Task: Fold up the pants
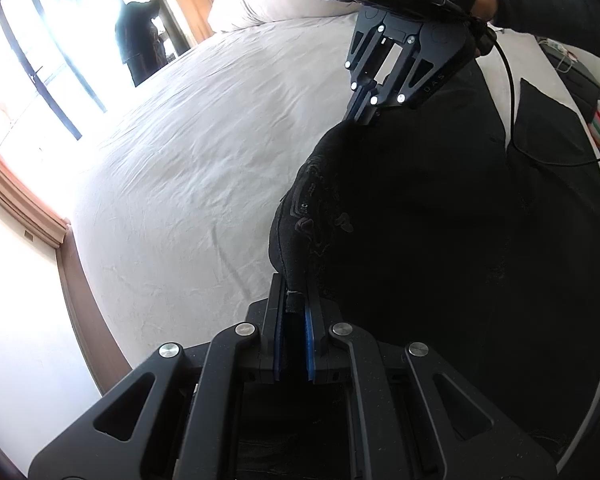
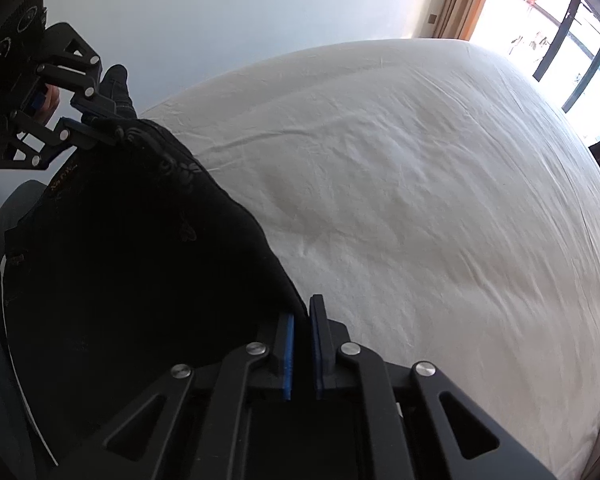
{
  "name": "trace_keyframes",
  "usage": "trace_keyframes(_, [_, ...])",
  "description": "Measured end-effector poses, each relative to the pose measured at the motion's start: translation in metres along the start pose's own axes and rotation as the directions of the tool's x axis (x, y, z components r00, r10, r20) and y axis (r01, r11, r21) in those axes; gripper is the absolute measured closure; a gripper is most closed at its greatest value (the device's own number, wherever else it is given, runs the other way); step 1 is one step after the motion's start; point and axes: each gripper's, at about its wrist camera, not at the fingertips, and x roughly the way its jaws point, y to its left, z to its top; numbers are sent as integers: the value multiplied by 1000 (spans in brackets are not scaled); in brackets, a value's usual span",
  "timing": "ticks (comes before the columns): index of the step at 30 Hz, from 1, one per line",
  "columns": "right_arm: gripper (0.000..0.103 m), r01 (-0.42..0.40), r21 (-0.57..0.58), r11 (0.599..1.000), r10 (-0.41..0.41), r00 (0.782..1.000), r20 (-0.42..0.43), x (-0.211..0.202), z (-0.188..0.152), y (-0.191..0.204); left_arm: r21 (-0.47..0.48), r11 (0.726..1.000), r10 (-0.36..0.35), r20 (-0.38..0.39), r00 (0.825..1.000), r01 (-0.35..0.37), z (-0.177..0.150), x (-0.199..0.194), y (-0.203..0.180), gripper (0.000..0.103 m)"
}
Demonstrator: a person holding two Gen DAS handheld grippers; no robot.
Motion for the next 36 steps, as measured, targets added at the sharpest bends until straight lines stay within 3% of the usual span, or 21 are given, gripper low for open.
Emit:
trace_keyframes(5, [99,4,48,999,-6,999,46,-10,-2,6,-4,1000,0,12,1000,0,-2,-12,-7,96])
trace_keyframes(9, [99,-30,118,993,15,991,130,-29,-8,17,-20,1000,-4,28,1000,5,-5,-26,-17,96])
trace_keyframes(18, [99,-96,152,984,62,974,219,-57,-24,87,-11,1000,-13,60,998,13,-9,-64,-57,96])
trace_keyframes(31, [99,-59,173,983,13,967,256,-93,-90,168,27,999,-45,8,999,45,-66,-106,-142,96])
trace_keyframes(36, [99,-9,182,983,-30,977,210,-92,-132,206,42,997,-59,-32,998,60,-92,-111,-155,96])
